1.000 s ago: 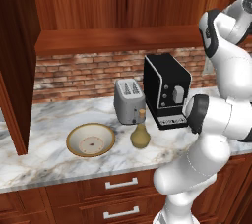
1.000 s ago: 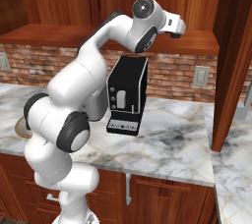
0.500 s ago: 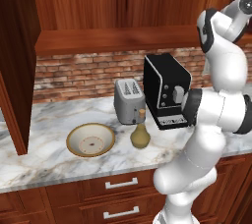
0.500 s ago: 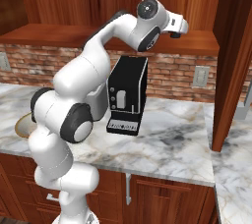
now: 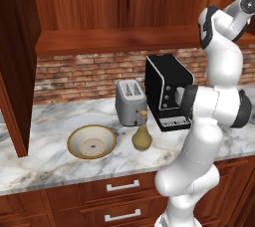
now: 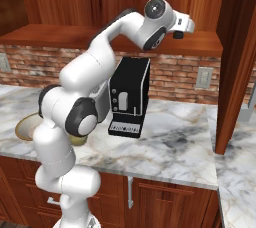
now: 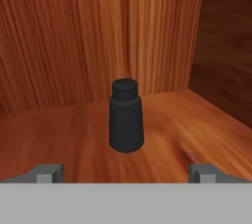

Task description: Retrieve the bottle and the shaker from the cabinet and place them next to the mixing bowl on the counter. Then add garlic from the fridge to the mixing bowl.

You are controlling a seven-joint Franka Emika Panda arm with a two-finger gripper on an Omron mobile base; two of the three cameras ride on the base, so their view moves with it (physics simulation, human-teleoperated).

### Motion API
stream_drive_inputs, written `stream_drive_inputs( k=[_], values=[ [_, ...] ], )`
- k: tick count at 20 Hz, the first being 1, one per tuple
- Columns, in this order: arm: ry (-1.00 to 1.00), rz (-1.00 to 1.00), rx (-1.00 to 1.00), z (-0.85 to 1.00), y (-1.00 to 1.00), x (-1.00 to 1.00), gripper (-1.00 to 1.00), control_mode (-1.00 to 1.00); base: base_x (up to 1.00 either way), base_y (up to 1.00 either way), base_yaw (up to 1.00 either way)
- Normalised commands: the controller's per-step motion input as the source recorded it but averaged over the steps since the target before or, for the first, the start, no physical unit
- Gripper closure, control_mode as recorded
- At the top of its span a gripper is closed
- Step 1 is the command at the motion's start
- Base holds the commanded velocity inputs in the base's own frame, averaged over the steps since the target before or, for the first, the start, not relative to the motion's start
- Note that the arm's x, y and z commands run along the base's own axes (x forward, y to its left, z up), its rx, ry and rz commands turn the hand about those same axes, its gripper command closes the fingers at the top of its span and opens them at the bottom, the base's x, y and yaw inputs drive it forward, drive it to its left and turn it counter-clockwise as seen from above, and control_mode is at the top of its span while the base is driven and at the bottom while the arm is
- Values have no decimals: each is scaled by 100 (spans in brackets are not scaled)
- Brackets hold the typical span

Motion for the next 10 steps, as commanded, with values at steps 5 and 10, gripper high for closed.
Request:
stream_drive_inputs(
  k=[5,10],
  values=[
    [0,0,0,-2,0,24,-100,-100,0,0,0],
    [0,0,0,-2,0,24,-100,-100,0,0,0]
  ],
)
